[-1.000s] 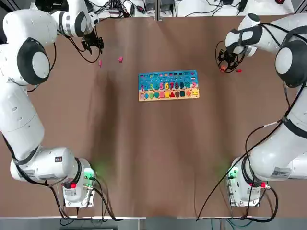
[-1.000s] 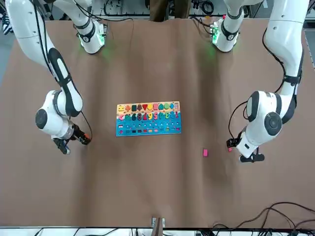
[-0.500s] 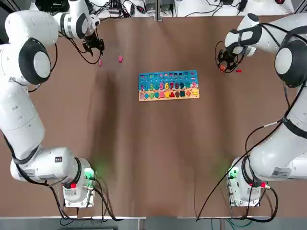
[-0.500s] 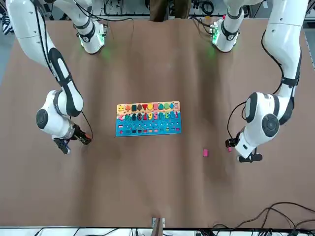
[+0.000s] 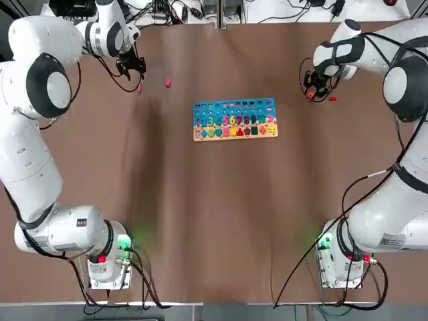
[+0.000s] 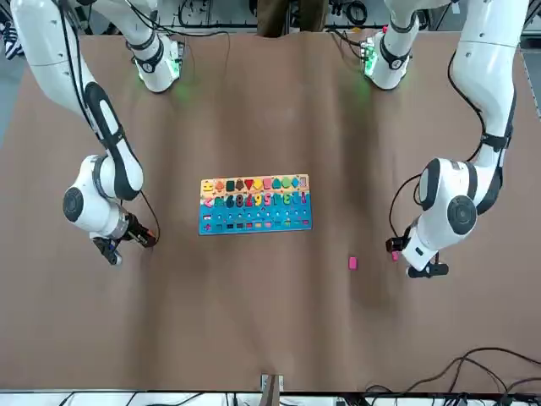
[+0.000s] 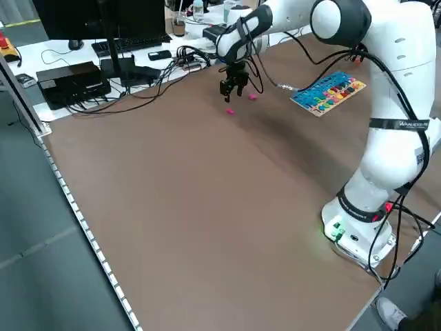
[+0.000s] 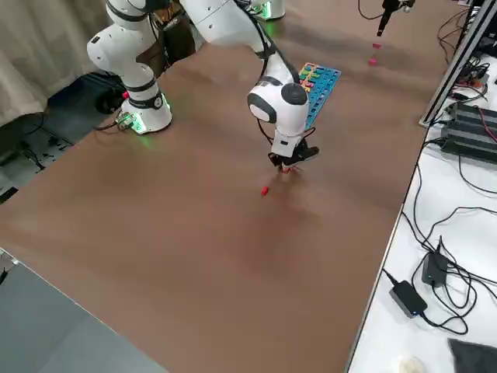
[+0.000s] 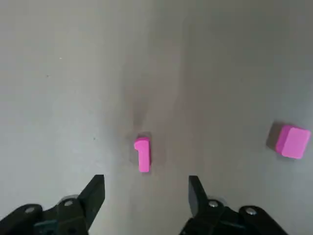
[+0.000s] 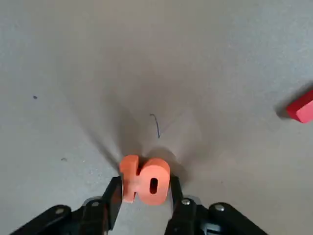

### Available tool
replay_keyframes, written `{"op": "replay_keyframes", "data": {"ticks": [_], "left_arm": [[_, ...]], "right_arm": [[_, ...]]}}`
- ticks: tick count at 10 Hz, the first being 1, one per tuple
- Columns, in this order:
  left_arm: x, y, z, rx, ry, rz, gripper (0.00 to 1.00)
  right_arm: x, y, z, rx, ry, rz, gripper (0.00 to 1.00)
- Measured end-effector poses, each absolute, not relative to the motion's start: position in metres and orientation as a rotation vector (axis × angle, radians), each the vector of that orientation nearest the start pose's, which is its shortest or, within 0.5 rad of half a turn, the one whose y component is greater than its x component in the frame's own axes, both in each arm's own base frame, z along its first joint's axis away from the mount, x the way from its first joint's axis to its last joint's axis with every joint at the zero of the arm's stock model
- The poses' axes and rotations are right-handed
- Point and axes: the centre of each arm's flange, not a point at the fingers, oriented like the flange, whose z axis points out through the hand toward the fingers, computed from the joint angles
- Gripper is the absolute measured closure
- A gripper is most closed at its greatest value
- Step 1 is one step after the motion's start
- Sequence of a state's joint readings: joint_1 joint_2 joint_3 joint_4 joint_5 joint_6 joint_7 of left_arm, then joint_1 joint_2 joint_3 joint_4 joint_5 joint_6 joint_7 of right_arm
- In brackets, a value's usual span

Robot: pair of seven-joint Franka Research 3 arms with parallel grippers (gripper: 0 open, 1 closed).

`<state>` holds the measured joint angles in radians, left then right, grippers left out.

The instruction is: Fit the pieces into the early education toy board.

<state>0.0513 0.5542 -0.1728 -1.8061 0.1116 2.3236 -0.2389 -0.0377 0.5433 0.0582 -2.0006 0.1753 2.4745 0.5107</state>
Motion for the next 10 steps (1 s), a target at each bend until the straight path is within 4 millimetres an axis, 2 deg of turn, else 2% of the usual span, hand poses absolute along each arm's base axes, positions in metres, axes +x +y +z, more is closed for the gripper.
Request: {"op": "replay_keyframes", "data": {"ticks": [2, 7, 8, 10], "left_arm": [[0.643, -0.069, 0.233, -3.146, -0.105, 0.048, 0.22], [0.637, -0.069, 0.225, -3.143, -0.116, 0.075, 0.26], [0.636, -0.068, 0.221, -3.143, -0.117, 0.082, 0.27], [0.637, -0.066, 0.211, -3.147, -0.124, 0.073, 0.27]], "right_arm": [[0.598, 0.01, 0.177, -2.881, 0.932, 0.156, 0.58], [0.597, 0.005, 0.178, -2.898, 0.89, 0.18, 0.59], [0.596, 0.006, 0.182, -2.904, 0.865, 0.198, 0.59], [0.593, 0.02, 0.204, -2.923, 0.787, 0.25, 0.59]]}}
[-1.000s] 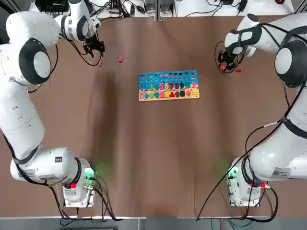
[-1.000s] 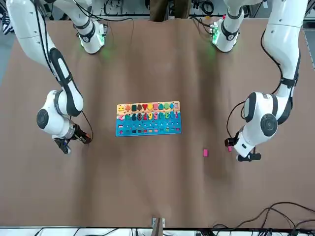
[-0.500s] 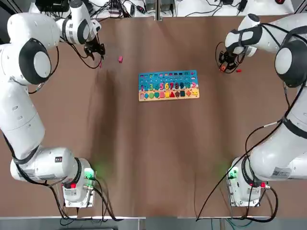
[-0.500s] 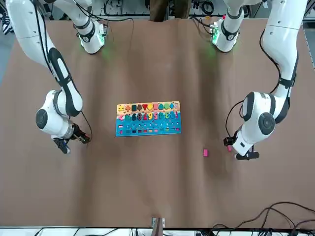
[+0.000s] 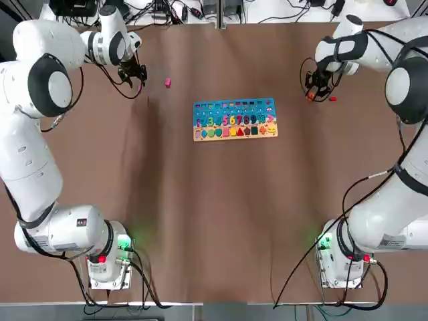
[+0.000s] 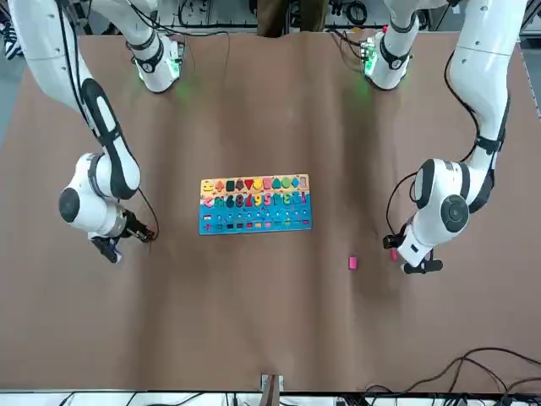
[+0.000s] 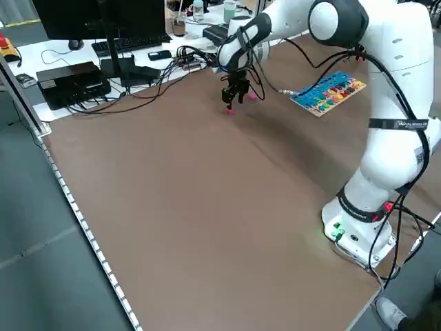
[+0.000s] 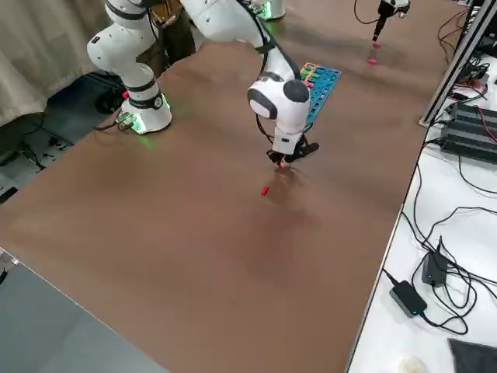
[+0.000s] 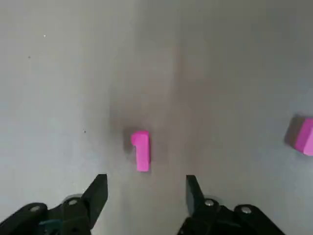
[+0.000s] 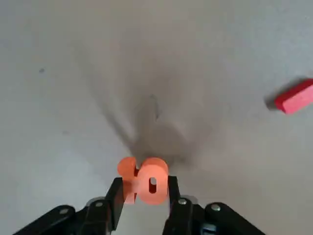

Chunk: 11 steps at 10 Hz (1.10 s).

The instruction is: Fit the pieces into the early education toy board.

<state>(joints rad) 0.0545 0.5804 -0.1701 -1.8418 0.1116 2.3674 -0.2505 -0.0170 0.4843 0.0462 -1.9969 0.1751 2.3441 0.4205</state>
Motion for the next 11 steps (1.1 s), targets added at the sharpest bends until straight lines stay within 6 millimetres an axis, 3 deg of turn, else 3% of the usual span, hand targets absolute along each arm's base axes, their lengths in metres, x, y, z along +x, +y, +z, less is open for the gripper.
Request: {"op": "replay_keyframes", "data": {"ticks": [3, 7, 11], "left_arm": [[0.637, -0.065, 0.198, -3.151, -0.13, 0.07, 0.29], [0.637, -0.064, 0.195, -3.152, -0.133, 0.074, 0.32], [0.636, -0.063, 0.193, -3.152, -0.137, 0.075, 0.37]], "right_arm": [[0.584, 0.065, 0.236, -2.977, 0.501, 0.312, 0.59], [0.569, 0.141, 0.235, -3.019, 0.196, 0.328, 0.59], [0.553, 0.207, 0.235, -3.034, 0.022, 0.281, 0.59]]}}
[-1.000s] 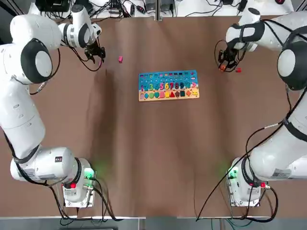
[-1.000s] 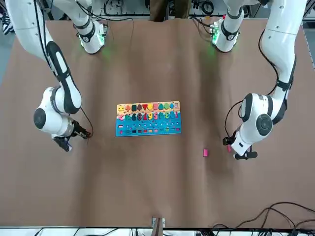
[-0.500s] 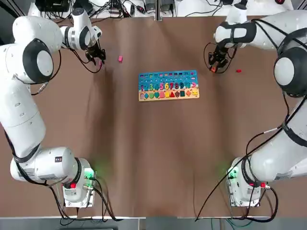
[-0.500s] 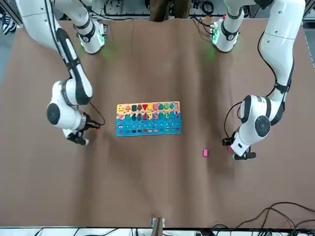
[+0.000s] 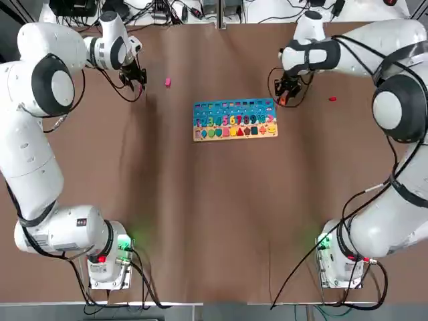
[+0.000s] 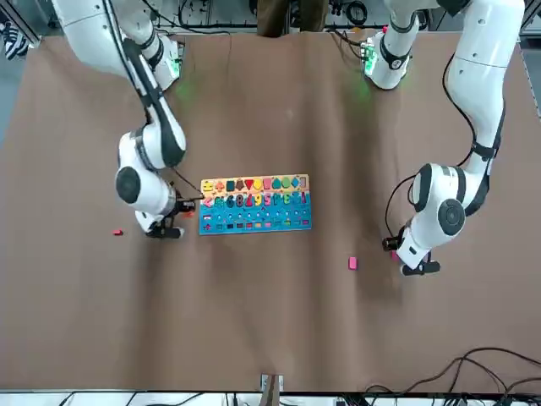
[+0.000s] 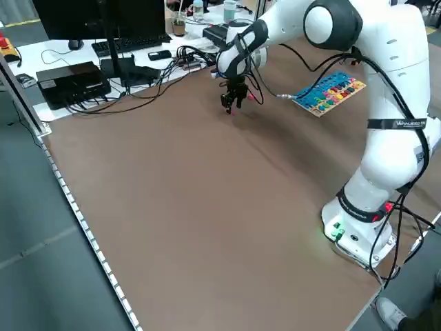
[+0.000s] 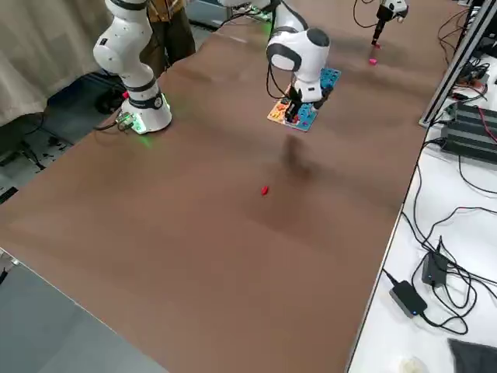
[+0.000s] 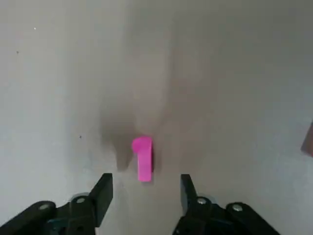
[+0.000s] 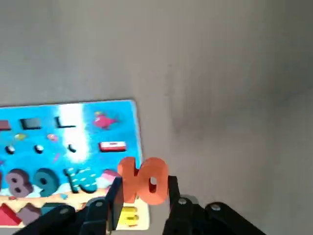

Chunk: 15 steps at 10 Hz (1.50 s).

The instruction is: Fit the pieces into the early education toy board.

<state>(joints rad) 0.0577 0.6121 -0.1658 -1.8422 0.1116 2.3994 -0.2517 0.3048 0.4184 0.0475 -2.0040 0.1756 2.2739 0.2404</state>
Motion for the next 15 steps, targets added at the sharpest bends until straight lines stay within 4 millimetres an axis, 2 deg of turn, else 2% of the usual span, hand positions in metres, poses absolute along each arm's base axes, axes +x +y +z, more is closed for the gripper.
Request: {"op": "replay_keyframes", "data": {"ticks": [4, 6, 7, 11, 13, 15], "left_arm": [[0.637, -0.061, 0.186, -3.153, -0.171, 0.063, 0.43], [0.638, -0.061, 0.186, -3.153, -0.176, 0.061, 0.46], [0.638, -0.061, 0.186, -3.153, -0.177, 0.061, 0.51], [0.638, -0.06, 0.186, -3.151, -0.185, 0.061, 0.6], [0.638, -0.06, 0.186, -3.151, -0.19, 0.062, 0.61], [0.637, -0.06, 0.184, -3.15, -0.192, 0.067, 0.62]], "right_arm": [[0.539, 0.233, 0.222, -3.042, -0.04, 0.303, 0.59], [0.527, 0.257, 0.214, -3.048, -0.068, 0.284, 0.59], [0.521, 0.266, 0.208, -3.051, -0.074, 0.264, 0.59], [0.51, 0.28, 0.202, -3.038, -0.079, 0.259, 0.59], [0.504, 0.291, 0.199, -3.022, -0.076, 0.255, 0.59], [0.503, 0.293, 0.191, -3.022, -0.075, 0.246, 0.59]]}}
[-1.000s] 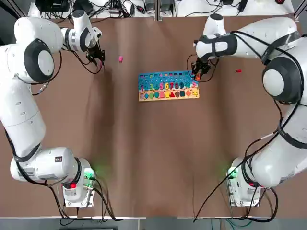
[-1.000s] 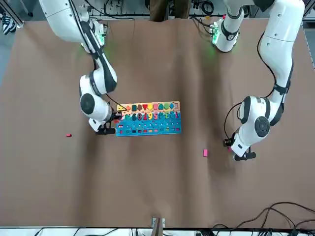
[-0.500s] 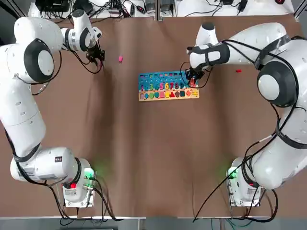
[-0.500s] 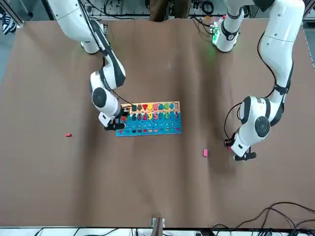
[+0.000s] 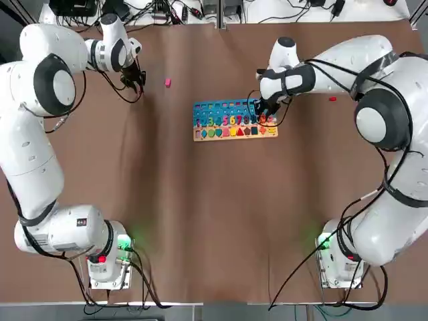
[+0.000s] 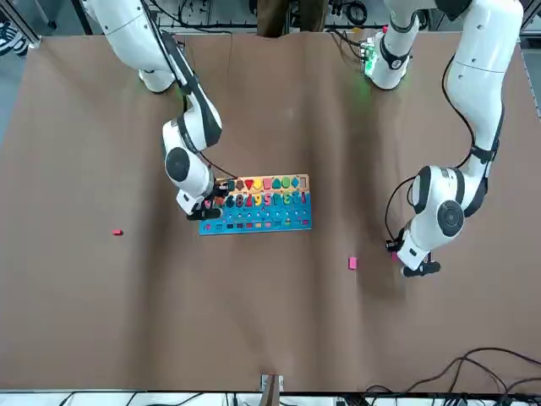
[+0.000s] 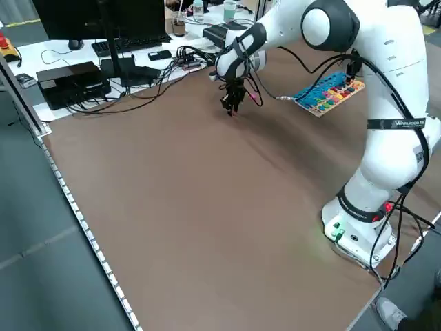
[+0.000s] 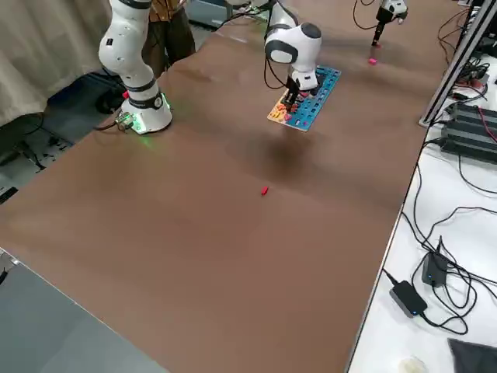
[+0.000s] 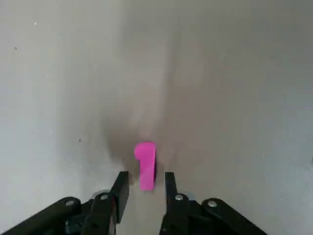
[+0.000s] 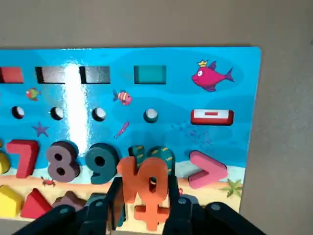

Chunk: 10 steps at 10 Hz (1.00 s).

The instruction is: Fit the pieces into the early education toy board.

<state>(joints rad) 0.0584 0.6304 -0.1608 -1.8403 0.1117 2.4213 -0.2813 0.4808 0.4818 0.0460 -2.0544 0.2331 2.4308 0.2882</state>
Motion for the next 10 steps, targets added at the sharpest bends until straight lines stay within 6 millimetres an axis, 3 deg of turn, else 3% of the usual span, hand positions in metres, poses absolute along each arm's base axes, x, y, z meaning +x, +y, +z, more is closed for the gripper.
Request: {"op": "replay_keyframes", "data": {"ticks": [2, 10], "left_arm": [[0.6379, -0.0582, 0.184, -3.15, -0.196, 0.064, 0.63], [0.6403, -0.0579, 0.1793, -3.154, -0.203, 0.048, 0.69]], "right_arm": [[0.504, 0.2916, 0.1827, -3.024, -0.066, 0.238, 0.59], [0.5054, 0.2901, 0.1813, -3.025, -0.06, 0.229, 0.59]]}}
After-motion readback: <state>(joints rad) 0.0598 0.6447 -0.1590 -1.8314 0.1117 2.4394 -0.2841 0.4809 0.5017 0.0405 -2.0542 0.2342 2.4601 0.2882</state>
